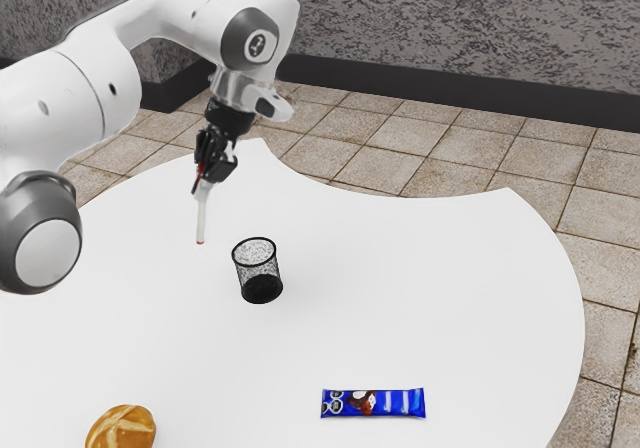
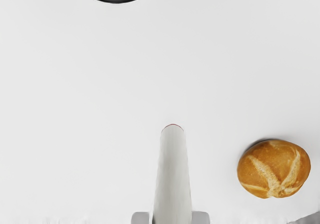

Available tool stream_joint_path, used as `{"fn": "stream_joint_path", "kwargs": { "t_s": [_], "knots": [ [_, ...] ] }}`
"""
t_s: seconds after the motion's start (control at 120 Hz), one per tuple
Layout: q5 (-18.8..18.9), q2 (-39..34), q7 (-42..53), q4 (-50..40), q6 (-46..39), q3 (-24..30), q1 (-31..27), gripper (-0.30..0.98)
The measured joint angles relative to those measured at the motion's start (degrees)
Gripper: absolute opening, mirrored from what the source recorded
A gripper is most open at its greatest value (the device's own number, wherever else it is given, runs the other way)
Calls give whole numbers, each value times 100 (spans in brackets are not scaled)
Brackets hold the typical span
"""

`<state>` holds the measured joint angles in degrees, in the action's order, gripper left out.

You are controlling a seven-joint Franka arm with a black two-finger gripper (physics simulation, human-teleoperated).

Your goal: Take the marker out of the pen holder and place it to the left of the pen holder.

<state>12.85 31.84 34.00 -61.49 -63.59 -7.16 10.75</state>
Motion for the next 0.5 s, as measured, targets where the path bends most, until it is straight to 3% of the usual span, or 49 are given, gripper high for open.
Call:
{"fn": "stream_joint_path", "kwargs": {
  "t_s": [0.15,0.383,0.5],
  "knots": [
    [84,510,-36,-86,632,-309,-95,-8],
    [56,1119,-108,-414,1082,-309,-635,-7],
    [-43,1285,-170,-442,1099,-288,-745,16]
  ]
}}
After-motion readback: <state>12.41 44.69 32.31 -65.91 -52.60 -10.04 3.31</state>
